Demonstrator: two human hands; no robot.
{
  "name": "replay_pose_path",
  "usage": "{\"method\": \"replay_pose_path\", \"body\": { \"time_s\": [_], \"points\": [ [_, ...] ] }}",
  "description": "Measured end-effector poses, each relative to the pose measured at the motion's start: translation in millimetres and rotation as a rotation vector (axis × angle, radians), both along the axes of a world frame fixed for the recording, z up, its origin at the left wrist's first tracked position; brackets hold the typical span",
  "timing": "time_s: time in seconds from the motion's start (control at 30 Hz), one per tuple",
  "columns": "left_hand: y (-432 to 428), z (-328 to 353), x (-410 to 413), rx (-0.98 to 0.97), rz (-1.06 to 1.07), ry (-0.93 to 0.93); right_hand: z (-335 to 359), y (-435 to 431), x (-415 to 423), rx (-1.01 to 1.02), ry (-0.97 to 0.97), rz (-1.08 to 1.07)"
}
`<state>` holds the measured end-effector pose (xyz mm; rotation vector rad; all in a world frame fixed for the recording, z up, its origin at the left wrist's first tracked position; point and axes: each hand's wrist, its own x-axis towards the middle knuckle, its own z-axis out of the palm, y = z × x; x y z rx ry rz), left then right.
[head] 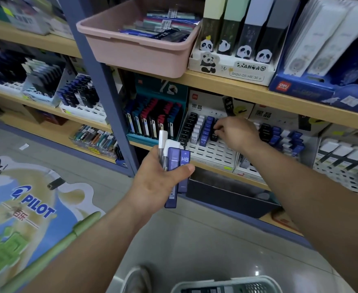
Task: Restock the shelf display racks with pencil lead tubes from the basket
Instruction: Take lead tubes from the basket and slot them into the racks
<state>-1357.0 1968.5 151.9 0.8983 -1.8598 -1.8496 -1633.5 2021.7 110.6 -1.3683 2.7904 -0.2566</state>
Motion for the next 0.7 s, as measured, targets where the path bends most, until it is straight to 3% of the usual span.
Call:
{"method": "replay_pose_path", "body": {
  "time_s": [0.13,0.2,0.3,0.4,0.7],
  "points": [
    [-2,0,0,0.028,0.004,0.006,10,1,4,0.014,-0.019,-0.037],
    [-1,0,-1,0.057,-0.003,0.017,23,10,16,-0.110,-0.065,-0.049],
    [1,-2,-3,0.092,-0.025,0.024,50,36,60,-0.413,-0.429,0.024],
    [6,-2,-6,0.061,-0.063,0.013,68,63,106,-0.478,-0.861,0.130],
    [29,-1,-4,0.050,-0.219,0.030,67,97,132,-0.561,-1.133,0.024]
  ]
}}
